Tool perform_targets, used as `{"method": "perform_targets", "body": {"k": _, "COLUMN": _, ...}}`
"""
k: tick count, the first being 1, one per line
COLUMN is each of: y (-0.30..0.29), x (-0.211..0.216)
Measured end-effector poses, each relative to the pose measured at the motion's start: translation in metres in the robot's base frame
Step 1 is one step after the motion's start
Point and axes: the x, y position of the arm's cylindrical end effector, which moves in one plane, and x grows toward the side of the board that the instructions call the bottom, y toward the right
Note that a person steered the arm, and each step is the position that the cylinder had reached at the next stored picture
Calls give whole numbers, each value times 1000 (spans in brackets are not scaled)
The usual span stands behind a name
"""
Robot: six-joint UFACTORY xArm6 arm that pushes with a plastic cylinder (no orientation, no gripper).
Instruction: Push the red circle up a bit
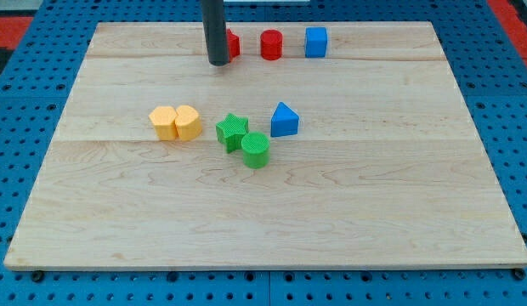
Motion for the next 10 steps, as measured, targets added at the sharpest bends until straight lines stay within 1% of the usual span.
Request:
{"method": "perform_targets", "body": {"k": 1, "y": 62, "x": 9}}
{"method": "perform_targets", "body": {"k": 2, "y": 83, "x": 4}}
{"method": "perform_targets", "body": {"k": 3, "y": 70, "x": -7}}
{"method": "perform_targets", "body": {"k": 4, "y": 72, "x": -6}}
{"method": "perform_targets", "body": {"k": 6, "y": 49, "x": -6}}
{"method": "perform_targets", "body": {"k": 8, "y": 48, "x": -20}}
{"method": "perform_targets", "body": {"k": 10, "y": 53, "x": -19}}
